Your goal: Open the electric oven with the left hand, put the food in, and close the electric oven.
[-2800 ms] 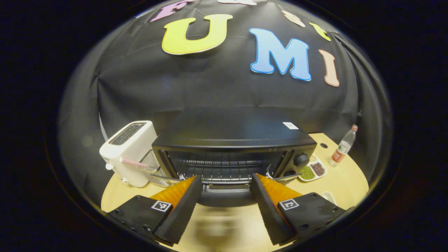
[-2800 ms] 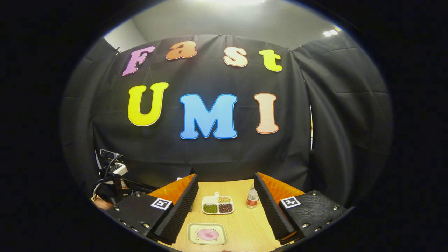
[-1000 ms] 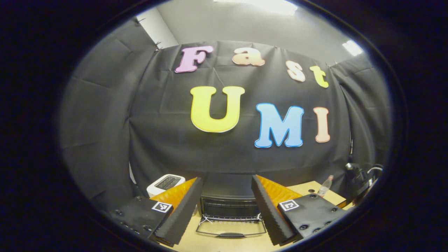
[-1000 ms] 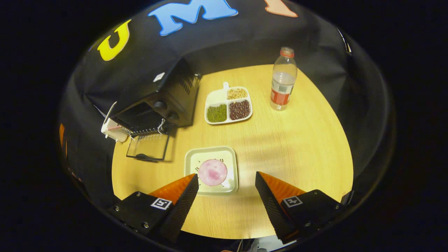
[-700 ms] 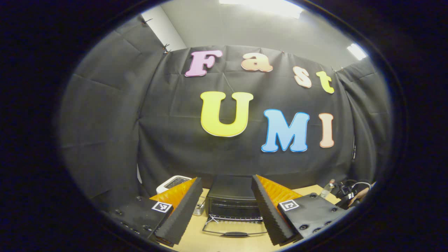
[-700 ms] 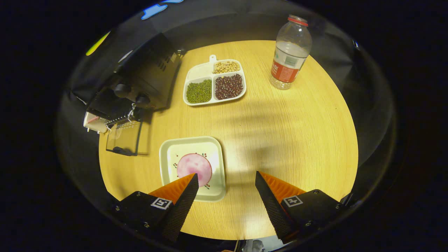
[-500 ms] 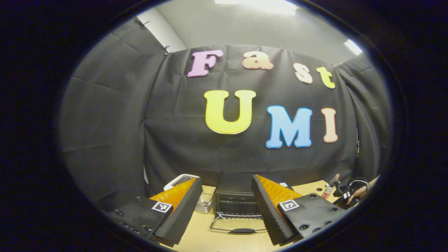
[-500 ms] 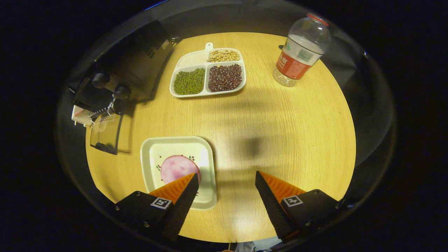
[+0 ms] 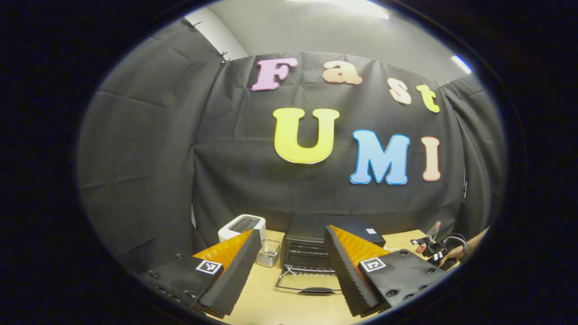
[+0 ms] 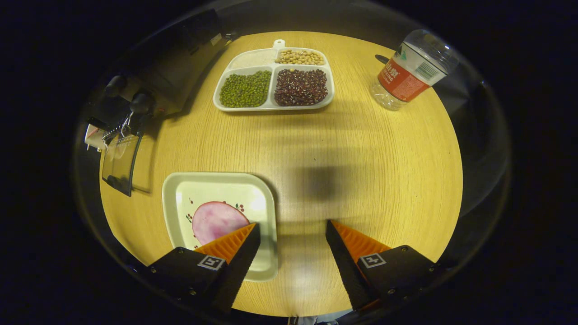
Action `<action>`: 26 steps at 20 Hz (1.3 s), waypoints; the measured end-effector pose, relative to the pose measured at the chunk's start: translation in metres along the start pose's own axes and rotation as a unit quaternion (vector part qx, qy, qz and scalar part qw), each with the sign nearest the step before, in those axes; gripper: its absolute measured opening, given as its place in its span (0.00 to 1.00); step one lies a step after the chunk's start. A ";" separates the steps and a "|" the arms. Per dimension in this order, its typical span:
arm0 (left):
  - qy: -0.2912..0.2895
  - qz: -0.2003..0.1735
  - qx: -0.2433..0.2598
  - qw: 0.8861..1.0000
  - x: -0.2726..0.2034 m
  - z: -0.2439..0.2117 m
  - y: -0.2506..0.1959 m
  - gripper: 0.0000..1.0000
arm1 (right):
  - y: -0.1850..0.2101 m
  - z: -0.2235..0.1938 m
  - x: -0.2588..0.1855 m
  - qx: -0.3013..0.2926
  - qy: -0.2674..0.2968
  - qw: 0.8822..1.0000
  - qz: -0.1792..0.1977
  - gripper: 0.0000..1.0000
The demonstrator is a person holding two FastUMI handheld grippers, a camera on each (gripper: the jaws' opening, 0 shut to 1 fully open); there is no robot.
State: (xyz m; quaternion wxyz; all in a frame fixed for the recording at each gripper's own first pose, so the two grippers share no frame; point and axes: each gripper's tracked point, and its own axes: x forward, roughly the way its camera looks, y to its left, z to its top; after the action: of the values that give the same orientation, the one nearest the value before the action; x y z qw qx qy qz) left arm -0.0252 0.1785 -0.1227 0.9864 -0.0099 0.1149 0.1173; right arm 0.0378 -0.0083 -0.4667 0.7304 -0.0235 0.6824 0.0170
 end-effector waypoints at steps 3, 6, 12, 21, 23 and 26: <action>0.000 -0.006 -0.001 1.000 -0.001 -0.001 -0.010 0.98 | 0.010 -0.002 0.002 -0.010 -0.002 1.000 0.013 0.43; -0.010 -0.012 0.000 1.000 -0.008 0.009 -0.019 0.98 | 0.007 -0.004 -0.009 -0.012 0.007 0.999 0.031 0.12; -0.019 -0.018 0.010 1.000 -0.018 0.026 -0.041 0.98 | 0.005 -0.006 -0.007 0.049 0.013 0.991 0.126 0.01; -0.011 0.003 0.009 1.000 -0.037 0.040 -0.084 0.98 | 0.002 -0.013 -0.008 0.207 -0.020 0.913 0.350 0.01; -0.008 0.011 0.011 1.000 -0.043 0.043 -0.093 0.98 | 0.002 -0.015 -0.007 0.221 -0.024 0.899 0.378 0.00; -0.013 0.018 0.020 1.000 -0.053 0.053 -0.103 0.92 | 0.006 -0.020 -0.010 0.221 -0.022 0.890 0.398 0.01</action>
State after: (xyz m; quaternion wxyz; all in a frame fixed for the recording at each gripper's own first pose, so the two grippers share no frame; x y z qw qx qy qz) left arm -0.0395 0.0689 -0.0596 0.9854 0.0132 0.1050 0.1331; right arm 0.0171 -0.0036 -0.4583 0.6632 0.4128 0.6046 0.1554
